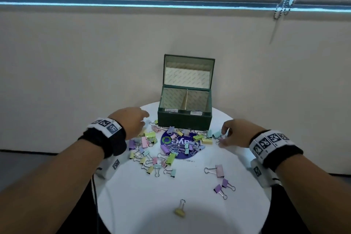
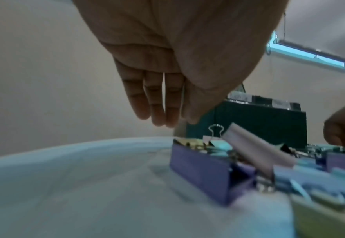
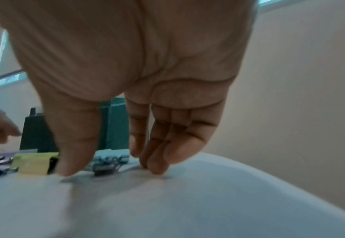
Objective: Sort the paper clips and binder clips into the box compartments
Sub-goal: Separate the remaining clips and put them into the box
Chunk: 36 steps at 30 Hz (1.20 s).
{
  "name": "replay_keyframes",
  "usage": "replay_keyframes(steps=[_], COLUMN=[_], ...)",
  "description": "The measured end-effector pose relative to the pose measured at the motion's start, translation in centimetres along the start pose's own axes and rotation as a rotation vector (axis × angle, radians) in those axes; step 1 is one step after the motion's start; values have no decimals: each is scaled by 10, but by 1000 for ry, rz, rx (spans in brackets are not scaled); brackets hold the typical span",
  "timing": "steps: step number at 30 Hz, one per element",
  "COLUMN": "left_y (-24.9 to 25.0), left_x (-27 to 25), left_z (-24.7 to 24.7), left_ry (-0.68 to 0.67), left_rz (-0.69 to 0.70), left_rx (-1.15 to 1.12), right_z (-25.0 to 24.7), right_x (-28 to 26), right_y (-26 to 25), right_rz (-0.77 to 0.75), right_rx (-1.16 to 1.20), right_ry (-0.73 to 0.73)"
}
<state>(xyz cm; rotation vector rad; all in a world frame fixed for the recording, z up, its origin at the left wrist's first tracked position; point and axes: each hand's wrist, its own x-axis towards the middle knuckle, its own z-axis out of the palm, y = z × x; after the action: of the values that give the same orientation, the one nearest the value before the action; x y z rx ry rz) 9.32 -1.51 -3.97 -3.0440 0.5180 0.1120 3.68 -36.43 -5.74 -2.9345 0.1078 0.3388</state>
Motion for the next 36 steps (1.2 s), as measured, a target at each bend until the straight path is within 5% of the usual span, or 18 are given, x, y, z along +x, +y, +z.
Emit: replay_keyframes(steps=[5, 14, 24, 30, 36], left_y=[10, 9, 11, 16, 19], left_x=[8, 10, 5, 4, 3], left_z=[11, 14, 11, 10, 15], left_ry=[-64, -38, 85, -43, -12], left_rz=[129, 149, 134, 178, 231], left_rx=[37, -6, -35, -44, -99], right_z=[2, -6, -5, -9, -14], right_x=[2, 0, -13, -16, -15], right_y=[-7, -3, 4, -3, -12], right_rz=[11, -68, -77, -137, -142], right_rx=[32, 90, 589, 425, 485], right_ry=[16, 46, -87, -18, -22])
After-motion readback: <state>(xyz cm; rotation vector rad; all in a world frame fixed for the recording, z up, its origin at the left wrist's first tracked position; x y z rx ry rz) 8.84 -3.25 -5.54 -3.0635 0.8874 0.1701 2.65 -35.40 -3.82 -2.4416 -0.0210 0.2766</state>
